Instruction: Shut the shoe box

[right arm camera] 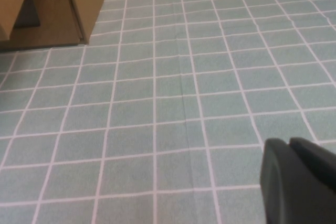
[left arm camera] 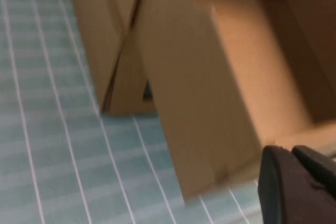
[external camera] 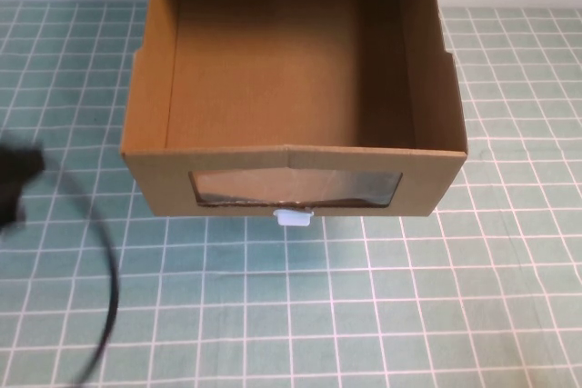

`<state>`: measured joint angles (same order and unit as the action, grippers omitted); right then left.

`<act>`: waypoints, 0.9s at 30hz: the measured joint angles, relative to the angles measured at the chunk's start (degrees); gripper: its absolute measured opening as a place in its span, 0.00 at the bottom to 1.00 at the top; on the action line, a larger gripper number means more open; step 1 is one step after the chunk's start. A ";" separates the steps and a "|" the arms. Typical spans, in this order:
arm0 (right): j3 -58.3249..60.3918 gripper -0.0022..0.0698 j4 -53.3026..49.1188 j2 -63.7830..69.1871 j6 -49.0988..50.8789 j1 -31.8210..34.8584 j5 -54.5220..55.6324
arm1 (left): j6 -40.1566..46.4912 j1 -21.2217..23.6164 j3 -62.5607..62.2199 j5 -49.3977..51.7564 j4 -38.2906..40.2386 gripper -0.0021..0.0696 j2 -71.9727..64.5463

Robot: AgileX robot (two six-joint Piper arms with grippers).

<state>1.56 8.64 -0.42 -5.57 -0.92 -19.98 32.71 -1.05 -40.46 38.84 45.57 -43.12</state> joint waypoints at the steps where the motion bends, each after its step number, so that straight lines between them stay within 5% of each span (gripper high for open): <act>1: 0.00 0.01 0.00 0.00 0.00 0.00 0.00 | 1.20 0.00 -3.52 1.06 -0.11 0.02 -2.80; 10: 0.00 0.01 0.00 0.00 0.00 0.00 0.00 | 8.19 -1.21 -30.70 3.28 -2.17 0.02 -28.39; 27: 0.00 0.01 0.00 0.00 0.00 0.00 0.00 | 11.30 -13.73 -63.49 -2.33 -2.63 0.02 -58.39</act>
<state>1.56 8.64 -0.42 -5.57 -0.92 -19.98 44.02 -14.78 -103.95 36.51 42.94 -101.51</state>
